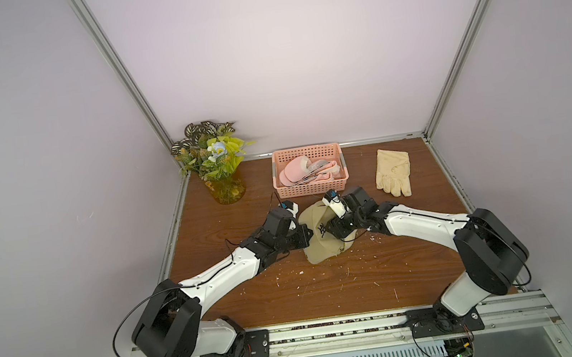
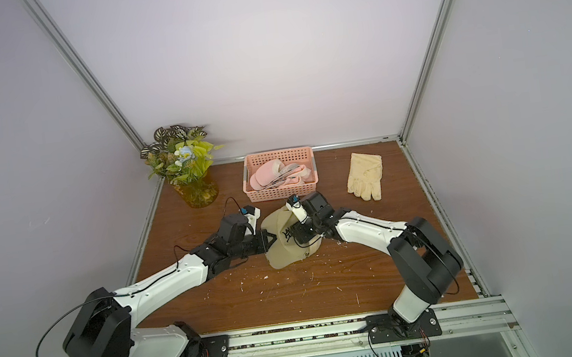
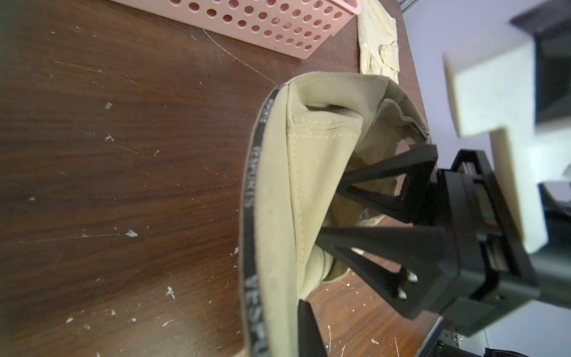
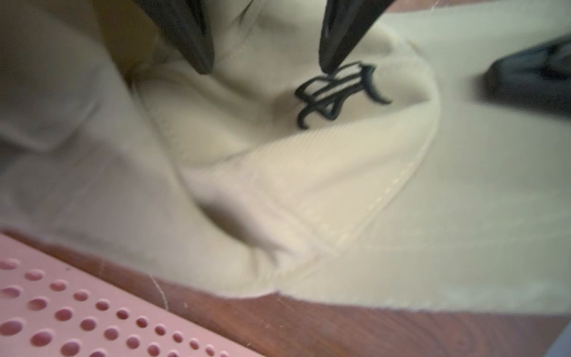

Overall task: Turn the baseball cap inside out
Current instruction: Turn over the baseball cap.

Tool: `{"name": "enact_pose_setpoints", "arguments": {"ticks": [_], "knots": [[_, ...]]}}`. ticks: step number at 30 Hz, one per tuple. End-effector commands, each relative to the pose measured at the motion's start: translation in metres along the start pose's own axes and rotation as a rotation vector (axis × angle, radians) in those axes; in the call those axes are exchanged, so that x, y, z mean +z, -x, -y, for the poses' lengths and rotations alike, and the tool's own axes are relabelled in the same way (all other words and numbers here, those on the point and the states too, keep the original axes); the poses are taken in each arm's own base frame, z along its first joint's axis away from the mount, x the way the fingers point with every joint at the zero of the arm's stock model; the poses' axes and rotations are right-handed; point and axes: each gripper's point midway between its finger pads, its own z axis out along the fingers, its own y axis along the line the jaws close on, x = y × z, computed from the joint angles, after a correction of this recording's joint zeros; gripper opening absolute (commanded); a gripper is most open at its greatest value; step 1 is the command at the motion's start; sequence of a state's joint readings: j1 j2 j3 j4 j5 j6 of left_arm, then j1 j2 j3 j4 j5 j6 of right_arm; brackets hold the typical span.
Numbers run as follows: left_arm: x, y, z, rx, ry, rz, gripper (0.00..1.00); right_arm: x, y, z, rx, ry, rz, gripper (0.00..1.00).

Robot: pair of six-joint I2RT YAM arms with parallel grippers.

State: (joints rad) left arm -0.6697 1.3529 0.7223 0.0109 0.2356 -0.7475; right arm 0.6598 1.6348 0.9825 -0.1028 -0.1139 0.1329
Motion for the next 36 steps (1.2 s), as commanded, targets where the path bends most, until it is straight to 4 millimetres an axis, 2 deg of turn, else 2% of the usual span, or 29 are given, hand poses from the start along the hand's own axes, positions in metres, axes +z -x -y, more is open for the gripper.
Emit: {"name": "enact_pose_setpoints", "arguments": {"ticks": [1,10,15,22,26,30,33,36], "knots": [[0.007,-0.045,-0.045,0.023,0.162,-0.148,0.0,0.006,0.023,0.023,0.033,-0.139,0.042,0.61],[0.011,-0.049,-0.057,0.036,0.211,-0.162,0.0,0.025,0.017,0.048,0.065,-0.271,-0.005,0.67],[0.011,-0.049,-0.06,0.042,0.224,-0.159,0.0,0.037,0.006,0.049,0.063,-0.269,-0.053,0.71],[0.014,-0.05,-0.065,0.049,0.243,-0.157,0.0,0.057,-0.017,0.046,0.071,-0.231,-0.121,0.7],[0.015,-0.049,-0.065,0.053,0.24,-0.157,0.0,0.064,-0.026,0.041,0.069,-0.194,-0.144,0.61],[0.015,-0.048,-0.064,0.051,0.238,-0.148,0.0,0.064,-0.027,0.034,0.061,-0.154,-0.143,0.34],[0.013,-0.044,-0.062,0.051,0.237,-0.131,0.0,0.056,-0.017,0.022,0.051,-0.091,-0.112,0.18],[0.007,-0.037,-0.063,0.044,0.249,-0.102,0.0,0.039,0.0,0.0,0.026,0.027,-0.052,0.12]]}}
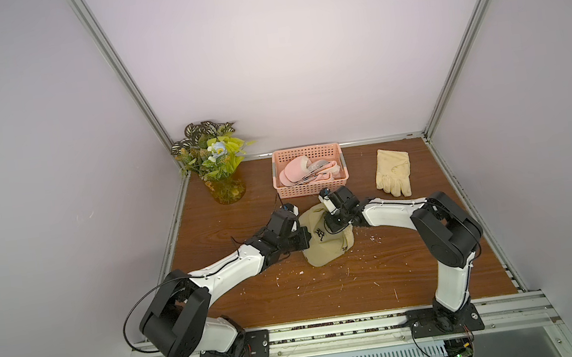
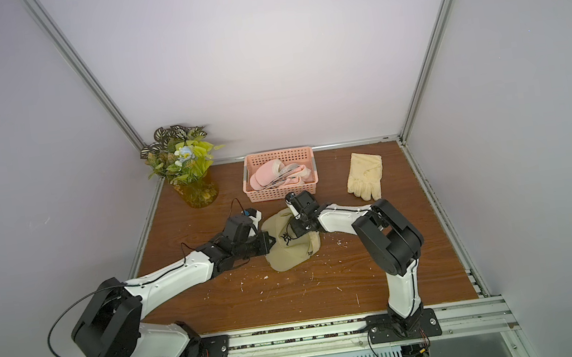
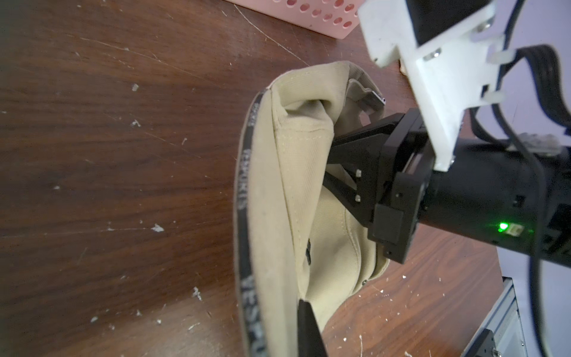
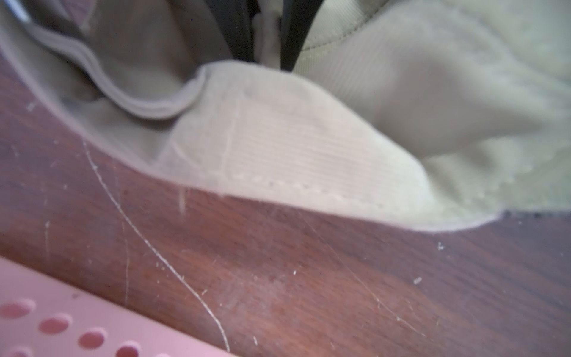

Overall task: Turn the baseball cap inside out
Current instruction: Turn over the baseball cap.

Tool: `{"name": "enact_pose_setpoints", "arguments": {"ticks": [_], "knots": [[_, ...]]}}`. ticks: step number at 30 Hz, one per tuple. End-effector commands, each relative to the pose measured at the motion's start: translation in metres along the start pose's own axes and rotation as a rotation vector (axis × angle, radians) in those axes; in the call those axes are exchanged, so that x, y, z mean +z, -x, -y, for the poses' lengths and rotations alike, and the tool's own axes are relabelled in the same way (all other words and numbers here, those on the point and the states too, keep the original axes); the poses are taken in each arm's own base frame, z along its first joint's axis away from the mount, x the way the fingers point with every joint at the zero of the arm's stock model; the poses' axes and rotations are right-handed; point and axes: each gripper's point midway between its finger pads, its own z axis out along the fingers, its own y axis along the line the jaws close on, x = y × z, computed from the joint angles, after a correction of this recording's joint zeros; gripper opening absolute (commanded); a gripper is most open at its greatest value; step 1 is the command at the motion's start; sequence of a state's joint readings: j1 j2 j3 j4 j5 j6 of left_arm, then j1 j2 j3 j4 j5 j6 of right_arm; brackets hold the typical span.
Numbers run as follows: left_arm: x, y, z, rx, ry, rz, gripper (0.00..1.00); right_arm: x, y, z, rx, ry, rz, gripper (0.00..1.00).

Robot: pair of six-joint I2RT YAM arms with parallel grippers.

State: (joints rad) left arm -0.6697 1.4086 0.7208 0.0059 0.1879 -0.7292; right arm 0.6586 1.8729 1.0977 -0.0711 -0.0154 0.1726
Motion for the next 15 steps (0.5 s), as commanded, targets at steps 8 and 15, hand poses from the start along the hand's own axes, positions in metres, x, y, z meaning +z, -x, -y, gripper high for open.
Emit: {"name": "enact_pose_setpoints", "arguments": {"ticks": [8,15], "knots": [[-0.019,-0.014,-0.05,-0.029,0.166,0.002,0.0,-0.09,0.033,-0.05,-0.024,0.457,0.182,0.07],[-0.034,-0.008,-0.056,-0.088,0.122,0.062,0.0,-0.126,0.034,-0.009,0.111,0.534,0.304,0.06]]}}
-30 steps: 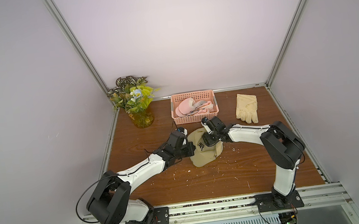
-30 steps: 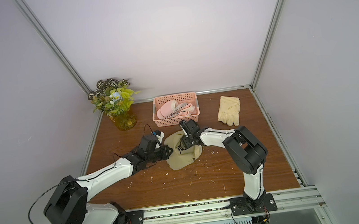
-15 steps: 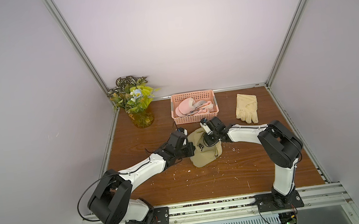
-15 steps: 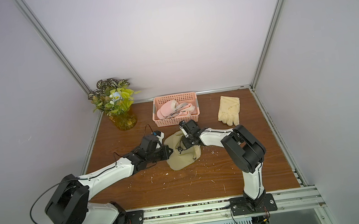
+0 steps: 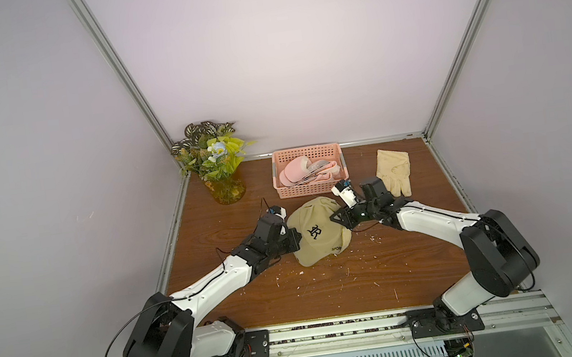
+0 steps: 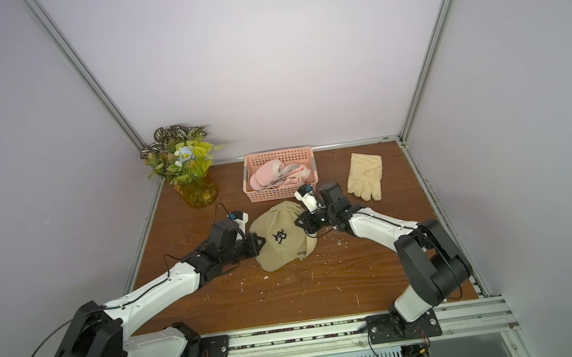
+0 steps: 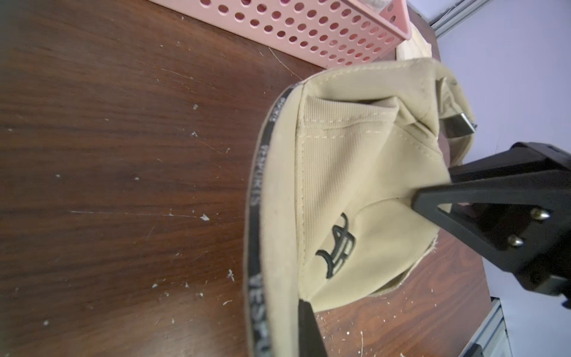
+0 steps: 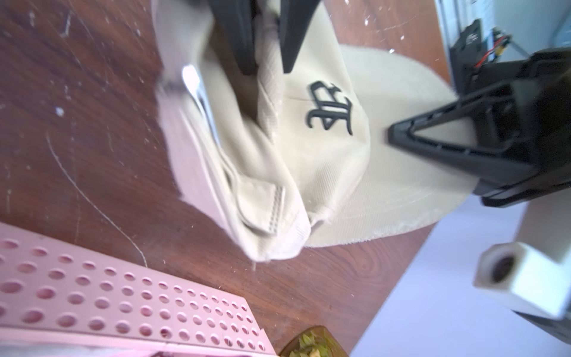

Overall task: Turn the baseball cap inside out
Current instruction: Turn over the baseball cap.

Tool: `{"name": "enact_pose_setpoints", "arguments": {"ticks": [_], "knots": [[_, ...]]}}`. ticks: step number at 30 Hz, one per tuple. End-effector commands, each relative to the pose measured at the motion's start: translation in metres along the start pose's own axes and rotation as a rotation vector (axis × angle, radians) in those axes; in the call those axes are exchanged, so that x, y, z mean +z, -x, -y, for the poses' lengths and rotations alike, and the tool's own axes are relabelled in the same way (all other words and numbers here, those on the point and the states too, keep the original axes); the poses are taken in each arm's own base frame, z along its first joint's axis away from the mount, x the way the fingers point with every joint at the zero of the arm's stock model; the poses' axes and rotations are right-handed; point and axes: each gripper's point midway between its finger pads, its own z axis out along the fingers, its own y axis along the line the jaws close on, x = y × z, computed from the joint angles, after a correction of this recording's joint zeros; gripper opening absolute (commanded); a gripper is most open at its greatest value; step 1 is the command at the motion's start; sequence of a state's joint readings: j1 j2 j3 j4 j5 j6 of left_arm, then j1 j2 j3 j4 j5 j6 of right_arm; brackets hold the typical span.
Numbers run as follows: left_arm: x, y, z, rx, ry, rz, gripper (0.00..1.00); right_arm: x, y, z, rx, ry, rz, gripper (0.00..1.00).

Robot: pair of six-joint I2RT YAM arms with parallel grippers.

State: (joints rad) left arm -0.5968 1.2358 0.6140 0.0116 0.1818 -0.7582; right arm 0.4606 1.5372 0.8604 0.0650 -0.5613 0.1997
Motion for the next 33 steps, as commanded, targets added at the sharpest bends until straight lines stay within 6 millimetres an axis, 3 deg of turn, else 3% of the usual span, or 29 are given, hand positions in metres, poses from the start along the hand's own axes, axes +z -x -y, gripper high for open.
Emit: {"name": "enact_pose_setpoints", "arguments": {"ticks": [1,8,11,14,18,22,26,33], "knots": [[-0.004,-0.015,-0.035,-0.017,0.119,-0.03,0.0,-0.025,0.023,-0.007,0.007,0.085,0.104,0.07],[-0.004,-0.014,-0.012,-0.016,-0.001,-0.04,0.0,-0.031,0.02,-0.004,0.015,0.076,0.109,0.12],[-0.011,-0.005,0.014,-0.034,-0.116,-0.022,0.0,-0.037,0.025,-0.005,-0.019,0.044,0.127,0.3],[-0.025,0.016,0.039,-0.13,-0.203,0.046,0.0,-0.047,0.033,-0.013,-0.115,-0.006,0.172,0.53],[-0.051,0.044,0.051,-0.327,-0.163,0.194,0.0,-0.065,0.041,-0.04,-0.346,-0.048,0.279,0.65],[-0.07,0.063,0.052,-0.53,-0.162,0.271,0.0,-0.076,0.034,-0.08,-0.64,-0.082,0.386,0.78],[-0.072,0.071,0.064,-0.697,-0.232,0.264,0.0,-0.083,0.026,-0.114,-0.84,-0.061,0.474,0.84],[-0.074,0.088,0.091,-0.803,-0.282,0.247,0.0,-0.08,0.025,-0.136,-0.997,-0.159,0.54,0.86]]}}
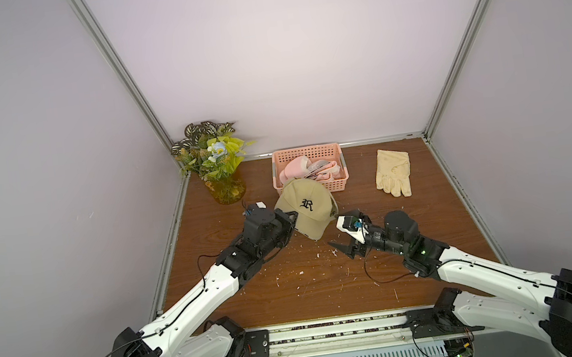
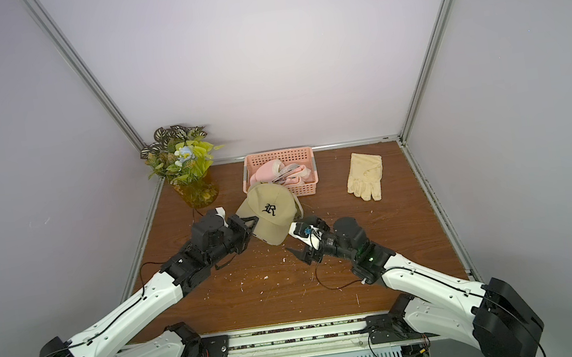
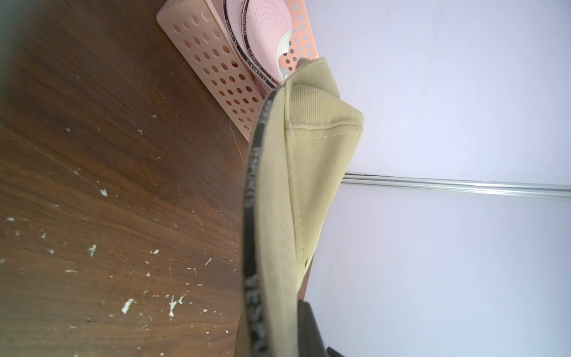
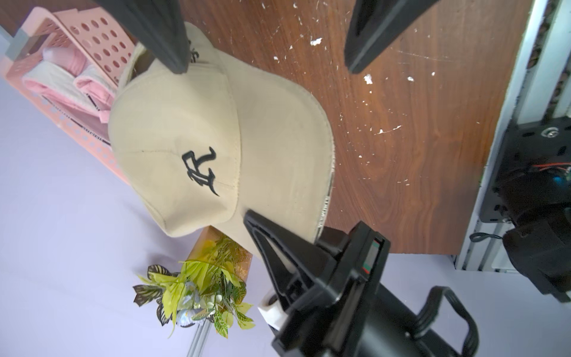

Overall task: Turn the baseball cap inside out
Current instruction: Turn over the baseball cap.

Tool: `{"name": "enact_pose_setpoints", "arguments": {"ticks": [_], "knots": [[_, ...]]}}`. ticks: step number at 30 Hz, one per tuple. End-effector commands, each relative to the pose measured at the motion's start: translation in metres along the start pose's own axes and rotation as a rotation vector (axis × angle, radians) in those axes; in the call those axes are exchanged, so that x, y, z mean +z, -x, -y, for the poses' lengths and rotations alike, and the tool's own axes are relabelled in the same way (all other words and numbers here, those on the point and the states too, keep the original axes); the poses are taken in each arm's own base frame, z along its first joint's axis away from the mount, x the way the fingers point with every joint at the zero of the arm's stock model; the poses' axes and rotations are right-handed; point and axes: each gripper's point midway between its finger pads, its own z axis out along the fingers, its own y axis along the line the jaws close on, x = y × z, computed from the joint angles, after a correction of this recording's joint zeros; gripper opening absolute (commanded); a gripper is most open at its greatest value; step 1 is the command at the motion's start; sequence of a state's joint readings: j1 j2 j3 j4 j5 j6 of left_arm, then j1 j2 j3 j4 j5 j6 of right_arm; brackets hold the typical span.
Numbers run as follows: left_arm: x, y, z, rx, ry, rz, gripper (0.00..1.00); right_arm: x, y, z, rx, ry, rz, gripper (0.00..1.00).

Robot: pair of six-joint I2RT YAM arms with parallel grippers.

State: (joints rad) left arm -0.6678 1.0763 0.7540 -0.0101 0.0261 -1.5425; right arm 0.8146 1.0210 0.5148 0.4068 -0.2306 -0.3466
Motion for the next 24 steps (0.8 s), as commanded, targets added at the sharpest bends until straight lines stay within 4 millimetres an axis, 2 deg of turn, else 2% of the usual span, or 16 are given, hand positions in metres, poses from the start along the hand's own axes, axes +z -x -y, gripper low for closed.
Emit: {"name": "enact_pose_setpoints", "arguments": {"ticks": [1,6,9,14,16,17,19,20,21,24], "knots": [[-0.006,0.0,0.036,-0.091,-0.083,0.013,0.0,-0.001,0.028,0.015,-0.149,-0.13,0.076,0.86],[-0.007,-0.006,0.042,-0.136,-0.104,0.003,0.0,0.008,0.031,0.013,-0.177,-0.166,0.065,0.86],[-0.007,-0.016,0.044,-0.149,-0.115,-0.029,0.0,0.012,0.033,0.023,-0.182,-0.243,0.056,0.85],[-0.007,-0.035,0.041,-0.182,-0.133,-0.085,0.0,0.019,0.031,0.033,-0.177,-0.309,0.026,0.75],[-0.007,-0.038,0.04,-0.18,-0.14,-0.096,0.0,0.02,0.03,0.036,-0.169,-0.327,0.016,0.64],[-0.006,-0.04,0.039,-0.179,-0.136,-0.104,0.0,0.02,0.028,0.037,-0.165,-0.333,0.012,0.54],[-0.005,-0.043,0.039,-0.169,-0.146,-0.119,0.01,0.018,0.029,0.042,-0.146,-0.363,0.008,0.27],[-0.004,-0.044,0.04,-0.162,-0.15,-0.126,0.07,0.016,0.029,0.046,-0.138,-0.38,0.001,0.12],[-0.004,-0.045,0.04,-0.154,-0.152,-0.128,0.13,0.015,0.029,0.048,-0.131,-0.393,-0.005,0.03],[-0.005,-0.042,0.047,-0.102,-0.169,-0.111,0.44,0.007,0.029,0.058,-0.113,-0.442,-0.039,0.0]]}}
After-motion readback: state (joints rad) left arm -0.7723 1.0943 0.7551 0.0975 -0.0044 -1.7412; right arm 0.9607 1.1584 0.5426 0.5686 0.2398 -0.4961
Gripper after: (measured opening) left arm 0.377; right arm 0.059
